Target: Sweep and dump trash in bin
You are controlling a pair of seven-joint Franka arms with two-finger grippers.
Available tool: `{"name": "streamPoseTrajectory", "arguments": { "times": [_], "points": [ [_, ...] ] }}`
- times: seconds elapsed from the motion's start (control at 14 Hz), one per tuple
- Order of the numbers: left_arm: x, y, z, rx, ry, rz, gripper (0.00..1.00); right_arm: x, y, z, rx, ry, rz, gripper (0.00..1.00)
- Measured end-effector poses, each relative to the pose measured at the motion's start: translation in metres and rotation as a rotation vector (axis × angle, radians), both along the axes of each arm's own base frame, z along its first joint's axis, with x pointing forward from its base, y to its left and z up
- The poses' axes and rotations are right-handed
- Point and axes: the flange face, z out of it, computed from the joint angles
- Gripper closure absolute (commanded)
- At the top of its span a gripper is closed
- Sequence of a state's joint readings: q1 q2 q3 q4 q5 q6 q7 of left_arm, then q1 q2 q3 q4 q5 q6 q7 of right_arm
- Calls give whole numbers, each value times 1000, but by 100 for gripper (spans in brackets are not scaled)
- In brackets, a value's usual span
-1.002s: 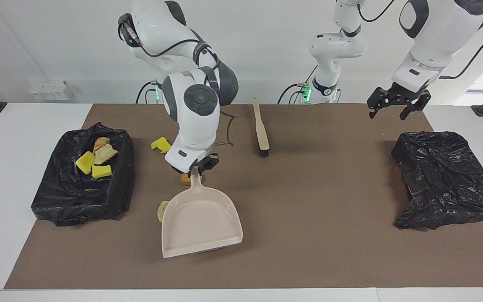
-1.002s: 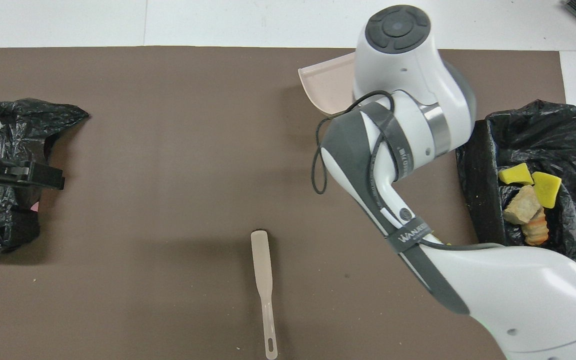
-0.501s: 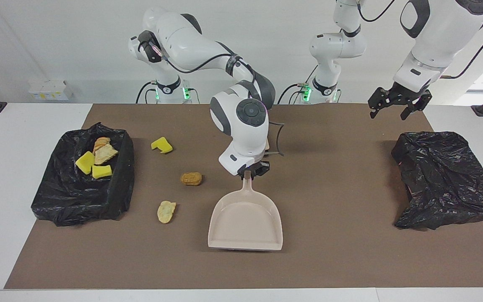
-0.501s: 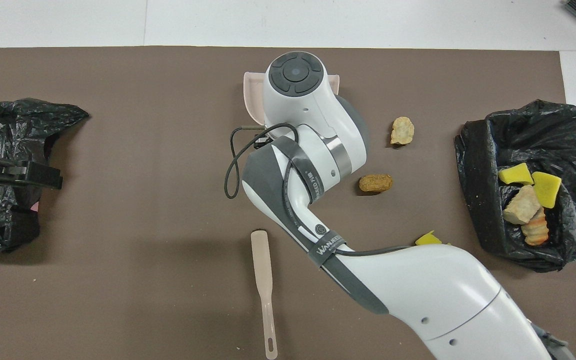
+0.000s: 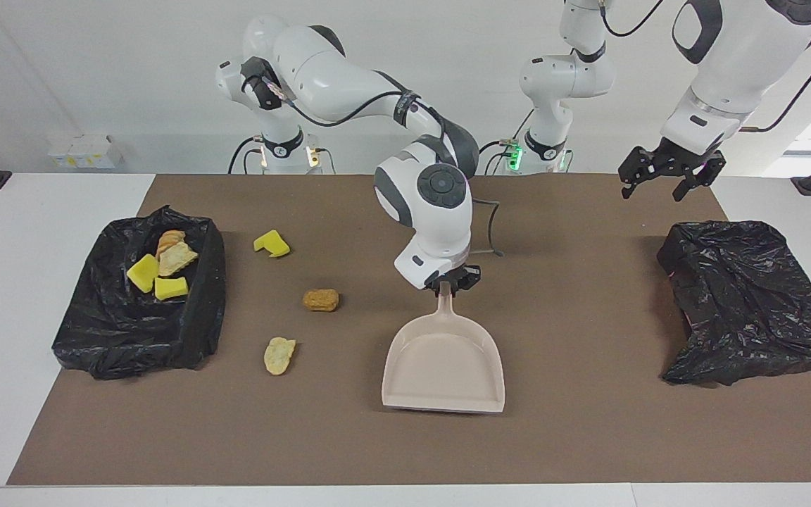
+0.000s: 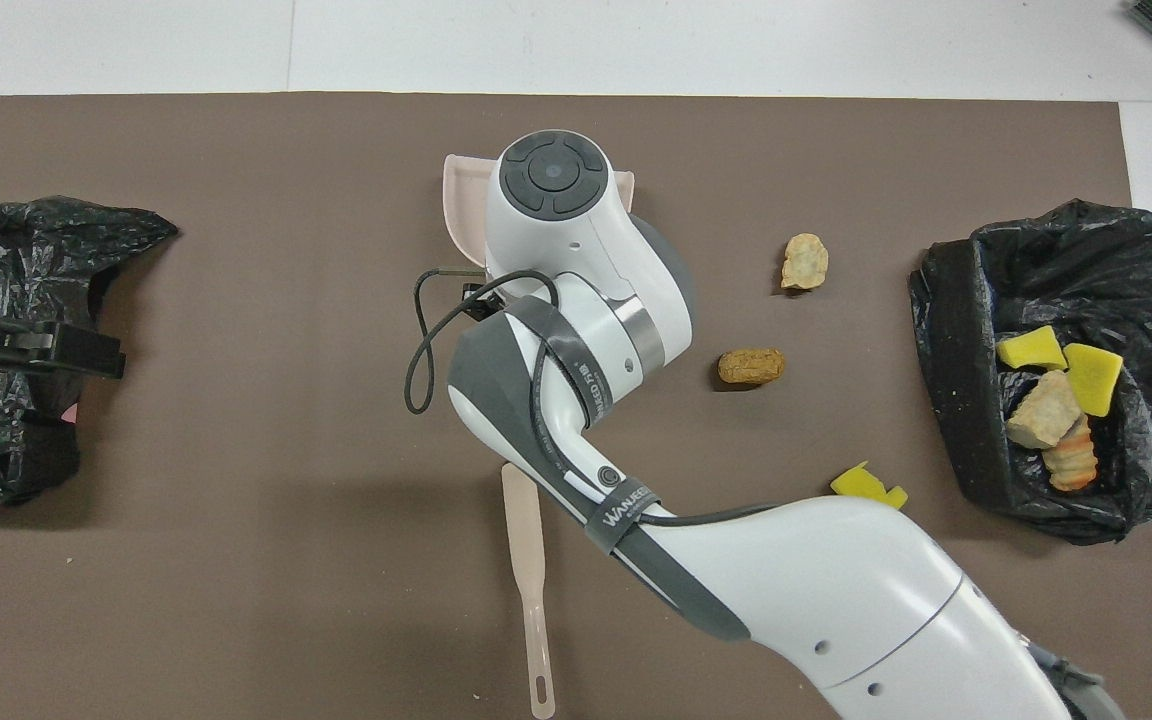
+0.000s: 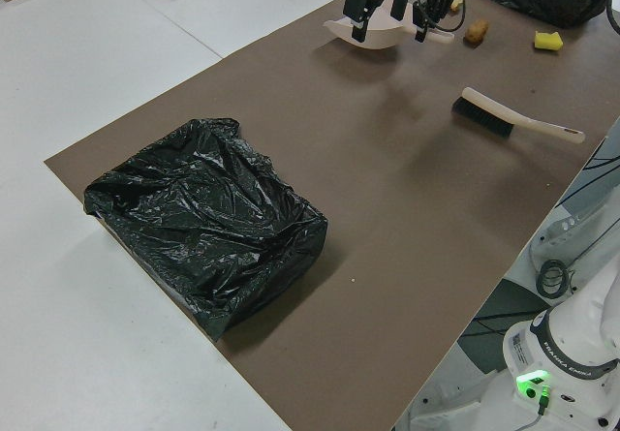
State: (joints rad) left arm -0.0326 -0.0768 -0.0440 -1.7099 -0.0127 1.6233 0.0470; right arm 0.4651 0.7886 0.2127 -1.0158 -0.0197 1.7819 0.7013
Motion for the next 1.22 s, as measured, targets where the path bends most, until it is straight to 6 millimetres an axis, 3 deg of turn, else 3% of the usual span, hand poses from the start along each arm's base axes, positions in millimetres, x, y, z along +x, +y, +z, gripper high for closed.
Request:
{"name": "streamPoseTrajectory", "arguments": {
  "times": [0.07,0.14,0.21,0.29,0.36,0.43,0.57,0.72,0.86,1.07,1.22],
  "points": [
    [0,0,0,0,0,0,0,-1,3,-8,-3,10,8,100],
    [0,0,0,0,0,0,0,-2,4,-16,-7,19,16,91],
    [0,0,0,0,0,0,0,-1,3,-22,-10,26,27,75],
    [0,0,0,0,0,0,0,0,2,-26,-11,30,31,49],
    [0,0,0,0,0,0,0,1,1,-26,-13,31,33,37],
    [0,0,0,0,0,0,0,0,0,-26,-16,32,36,33],
    [0,0,0,0,0,0,0,-2,1,-25,-24,37,43,10],
    [0,0,0,0,0,0,0,-3,1,-20,-37,28,51,1],
    [0,0,0,0,0,0,0,-1,-3,0,-26,4,45,0],
    [0,0,0,0,0,0,0,-8,-10,50,-11,-38,45,0],
    [0,0,0,0,0,0,0,-32,-13,86,-22,-51,62,0]
  ]
}}
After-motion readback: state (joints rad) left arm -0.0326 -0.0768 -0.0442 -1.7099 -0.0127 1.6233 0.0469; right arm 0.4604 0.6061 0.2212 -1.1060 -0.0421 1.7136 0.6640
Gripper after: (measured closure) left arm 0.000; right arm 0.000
